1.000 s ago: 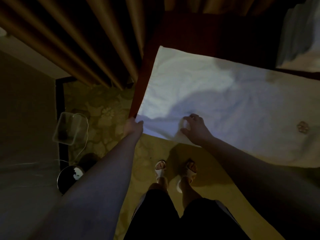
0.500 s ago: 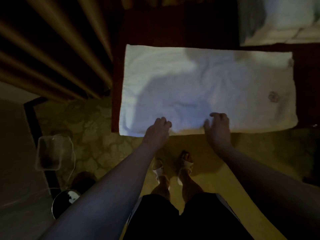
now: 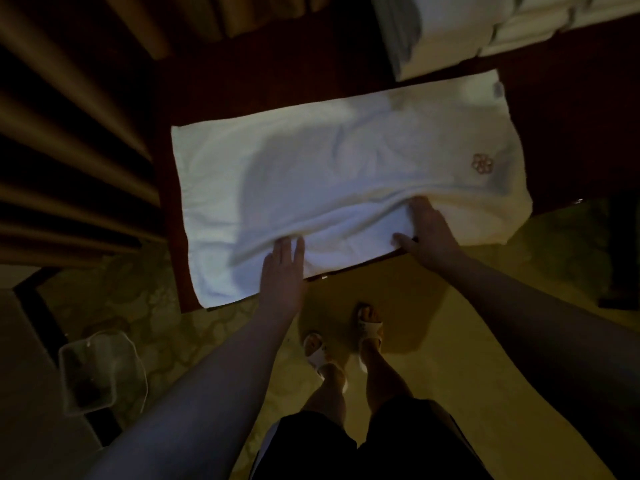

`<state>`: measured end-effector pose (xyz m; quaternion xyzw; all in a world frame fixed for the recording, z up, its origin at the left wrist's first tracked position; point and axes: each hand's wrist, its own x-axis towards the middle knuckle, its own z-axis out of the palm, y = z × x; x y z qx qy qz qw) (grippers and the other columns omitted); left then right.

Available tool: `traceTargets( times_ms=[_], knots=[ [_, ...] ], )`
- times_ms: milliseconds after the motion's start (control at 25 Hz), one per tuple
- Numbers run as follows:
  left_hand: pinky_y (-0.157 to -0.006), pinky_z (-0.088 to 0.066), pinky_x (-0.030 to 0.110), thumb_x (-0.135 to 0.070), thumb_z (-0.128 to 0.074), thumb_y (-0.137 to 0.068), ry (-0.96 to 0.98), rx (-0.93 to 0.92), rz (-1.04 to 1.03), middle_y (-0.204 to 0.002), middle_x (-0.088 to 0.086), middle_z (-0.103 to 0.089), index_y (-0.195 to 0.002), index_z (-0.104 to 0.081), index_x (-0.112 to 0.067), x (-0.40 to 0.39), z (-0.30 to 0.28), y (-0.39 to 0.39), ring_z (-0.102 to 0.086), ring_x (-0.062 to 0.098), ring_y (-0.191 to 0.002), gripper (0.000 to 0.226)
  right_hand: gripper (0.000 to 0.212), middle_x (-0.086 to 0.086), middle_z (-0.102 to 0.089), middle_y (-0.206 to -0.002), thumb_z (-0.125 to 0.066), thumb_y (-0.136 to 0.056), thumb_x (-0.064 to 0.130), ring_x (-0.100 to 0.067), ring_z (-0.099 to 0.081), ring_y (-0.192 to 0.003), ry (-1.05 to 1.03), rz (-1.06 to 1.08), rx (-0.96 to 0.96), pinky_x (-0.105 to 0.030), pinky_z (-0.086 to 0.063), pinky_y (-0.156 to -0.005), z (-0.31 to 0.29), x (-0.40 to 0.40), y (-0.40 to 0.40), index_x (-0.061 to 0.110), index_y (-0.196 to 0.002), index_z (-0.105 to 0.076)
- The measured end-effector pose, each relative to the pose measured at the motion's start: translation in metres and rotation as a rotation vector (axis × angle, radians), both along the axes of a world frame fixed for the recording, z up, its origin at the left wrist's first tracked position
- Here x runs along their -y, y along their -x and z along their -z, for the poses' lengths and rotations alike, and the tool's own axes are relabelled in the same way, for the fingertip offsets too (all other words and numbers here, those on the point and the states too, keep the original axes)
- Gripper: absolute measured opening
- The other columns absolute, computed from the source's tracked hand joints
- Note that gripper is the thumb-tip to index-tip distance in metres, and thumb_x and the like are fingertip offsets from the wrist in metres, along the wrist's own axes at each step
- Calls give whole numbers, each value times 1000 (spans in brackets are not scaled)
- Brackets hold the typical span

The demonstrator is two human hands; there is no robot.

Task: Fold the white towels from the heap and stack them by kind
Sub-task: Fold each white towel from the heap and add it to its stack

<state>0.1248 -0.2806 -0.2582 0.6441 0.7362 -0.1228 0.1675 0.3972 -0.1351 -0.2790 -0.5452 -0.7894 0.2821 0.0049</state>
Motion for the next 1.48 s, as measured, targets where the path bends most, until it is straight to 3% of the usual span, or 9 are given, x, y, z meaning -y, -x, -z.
traceTargets(
  times_ms=[160, 240, 480, 640, 800, 920, 1040, 1240, 1480],
  knots=[
    [-97, -47, 53, -26, -78, -77, -86, 55, 120, -142, 33, -40, -126, -55, -3, -2, 0, 16, -43, 47, -130, 59, 96, -19, -19, -154, -76, -72, 54, -33, -20, -143, 51, -179, -3, -51, -23, -115, -4, -23, -5, 4, -141, -33],
    [-87, -53, 52, -18, -81, -73, -157, 85, 146, -132, 33, -50, -105, -63, -3, 6, 6, 19, -50, 47, -123, 40, 95, -23, -15, -156, -81, -69, 45, -36, -11, -146, -25, -280, 51, -52, -16, -116, -1, -20, -14, 6, -142, -36],
    [-81, -50, 43, -9, -72, -80, -147, 61, -6, -131, 19, -57, -102, -65, -6, 13, 6, 3, -56, 37, -117, 23, 50, -31, -52, -130, -62, -78, -5, -46, -49, -121, -256, -307, -21, -58, -43, -98, 14, 5, -48, -3, -126, -48],
    [-74, -49, 40, 1, -63, -79, -144, 40, -181, -116, 18, -59, -109, -61, 0, 12, -7, -4, -53, 35, -108, 30, 32, -27, -64, -104, -41, -79, 4, -45, -60, -98, -363, -168, 104, -48, -48, -80, -11, 8, -59, -7, -98, -64],
    [-77, -46, 40, 1, -46, -93, -214, 257, -424, -121, 14, -52, -120, -54, -3, 7, -22, 2, -49, 31, -111, 28, 23, -29, -60, -102, -52, -68, -9, -45, -55, -98, -379, 83, 195, -44, -48, -66, -39, 17, -62, -6, -88, -64],
    [-84, -43, 37, 0, -40, -97, -327, 372, -470, -115, 15, -55, -120, -54, -3, -3, -34, 11, -50, 30, -108, 27, 27, -28, -50, -121, -54, -80, -11, -44, -49, -108, -235, 367, 157, -44, -47, -74, -55, 14, -58, -5, -105, -62],
    [-80, -40, 36, -5, -45, -96, -358, 372, -464, -106, 15, -56, -111, -57, -5, -17, -46, 20, -48, 31, -104, 20, 25, -28, -54, -118, -49, -90, 0, -43, -51, -105, -221, 566, 105, -43, -44, -85, -64, 0, -58, -4, -111, -61],
    [-77, -44, 41, -23, -45, -99, -242, 201, -403, -109, 10, -56, -113, -56, -11, -38, -51, 15, -50, 29, -107, 21, 27, -27, -46, -126, -48, -95, 8, -43, -42, -117, -189, 578, 92, -45, -42, -88, -73, -17, -58, 0, -118, -59],
    [-84, -43, 37, -16, -46, -98, -136, 316, -326, -118, 10, -57, -122, -57, -13, -80, -35, -70, -51, 27, -112, 27, 26, -24, -52, -119, -42, -99, 10, -38, -45, -114, -148, 525, -38, -41, -42, -87, -74, -34, -67, 3, -120, -56]
  ],
)
